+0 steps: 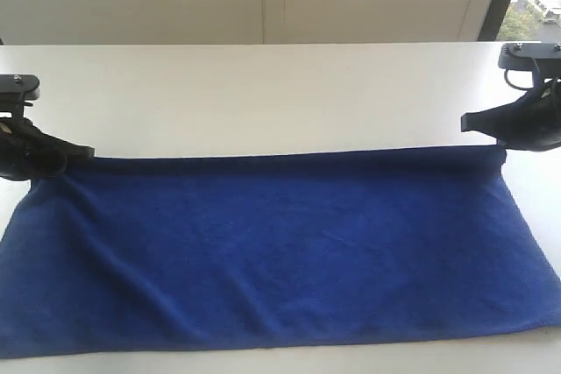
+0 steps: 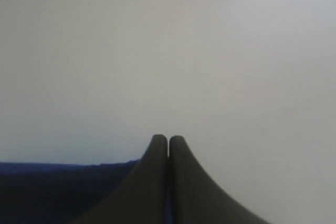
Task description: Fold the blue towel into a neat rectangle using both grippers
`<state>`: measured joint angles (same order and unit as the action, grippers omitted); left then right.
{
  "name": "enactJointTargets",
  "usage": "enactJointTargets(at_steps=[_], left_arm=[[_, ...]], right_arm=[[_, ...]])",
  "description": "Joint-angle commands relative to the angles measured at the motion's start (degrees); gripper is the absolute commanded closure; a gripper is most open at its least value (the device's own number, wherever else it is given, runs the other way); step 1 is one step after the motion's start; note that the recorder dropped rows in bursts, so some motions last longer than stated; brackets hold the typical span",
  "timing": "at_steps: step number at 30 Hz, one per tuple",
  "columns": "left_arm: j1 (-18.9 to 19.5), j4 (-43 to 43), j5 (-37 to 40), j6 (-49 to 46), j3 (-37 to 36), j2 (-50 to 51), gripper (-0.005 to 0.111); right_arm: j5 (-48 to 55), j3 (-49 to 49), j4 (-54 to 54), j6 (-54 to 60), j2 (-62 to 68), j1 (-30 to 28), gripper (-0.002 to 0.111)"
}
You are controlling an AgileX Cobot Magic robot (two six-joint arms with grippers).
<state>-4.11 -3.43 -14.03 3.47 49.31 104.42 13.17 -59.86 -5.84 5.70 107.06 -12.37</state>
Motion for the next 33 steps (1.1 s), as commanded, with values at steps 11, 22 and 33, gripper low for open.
enactJointTargets(at_steps=[11, 22, 33], left_arm=[[0.0, -0.4, 5.6, 0.6, 15.8, 10.7, 0.107], [0.0, -0.4, 8.0, 0.6, 17.5, 11.5, 0.095], [0.0, -0.4, 8.1, 0.4, 17.6, 10.6, 0.027]], right_arm=[[-1.2, -12.9, -0.1, 0.1, 10.4, -0.2, 0.108], [-1.7, -15.0, -0.1, 0.1, 13.9, -0.2, 0.107], [-0.4, -15.0, 0.1, 0.1, 11.6, -0.2, 0.050]])
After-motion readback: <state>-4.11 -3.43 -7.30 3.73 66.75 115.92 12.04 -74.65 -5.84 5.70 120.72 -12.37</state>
